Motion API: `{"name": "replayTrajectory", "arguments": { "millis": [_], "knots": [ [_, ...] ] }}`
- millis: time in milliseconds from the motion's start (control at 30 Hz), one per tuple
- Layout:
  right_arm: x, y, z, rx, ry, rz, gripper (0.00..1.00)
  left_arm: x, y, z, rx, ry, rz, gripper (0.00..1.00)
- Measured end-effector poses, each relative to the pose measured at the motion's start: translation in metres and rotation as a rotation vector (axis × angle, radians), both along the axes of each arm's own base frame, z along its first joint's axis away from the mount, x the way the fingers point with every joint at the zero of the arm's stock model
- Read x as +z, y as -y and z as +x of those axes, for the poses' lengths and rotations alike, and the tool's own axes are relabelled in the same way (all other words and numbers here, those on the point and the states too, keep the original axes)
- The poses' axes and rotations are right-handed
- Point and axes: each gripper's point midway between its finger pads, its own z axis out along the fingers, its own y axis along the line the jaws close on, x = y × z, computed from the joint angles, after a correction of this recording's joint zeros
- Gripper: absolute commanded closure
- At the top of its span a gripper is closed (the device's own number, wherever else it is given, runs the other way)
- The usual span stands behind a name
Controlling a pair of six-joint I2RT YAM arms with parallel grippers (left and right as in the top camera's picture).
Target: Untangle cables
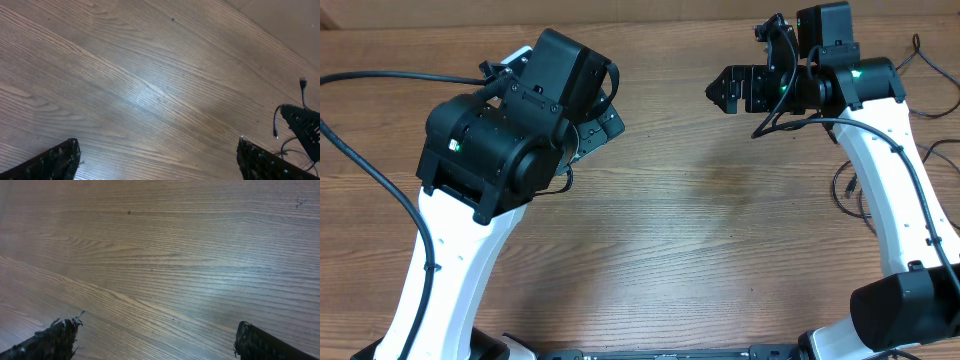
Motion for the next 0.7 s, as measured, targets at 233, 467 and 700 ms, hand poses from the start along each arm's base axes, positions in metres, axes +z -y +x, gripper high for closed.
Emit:
{"name": "replayTrajectory", "arguments": {
  "millis": [233,467,700],
  "knots": [
    [0.0000,0.0000,-0.0001,0.000,-0.001,0.000,0.00,0.0000,0.0000,0.0000,0.000,0.000,0.000,0.00],
    [0.0000,0.0000,-0.0001,0.000,0.000,0.000,0.00,0.0000,0.0001,-0.0001,-0.053,0.000,0.034,0.00],
    [-0.0002,-0.0001,0.0000,0.000,-0.001,0.000,0.00,0.0034,0.0047,0.0050,-0.158,0.027,0.080,0.00]
  ]
}}
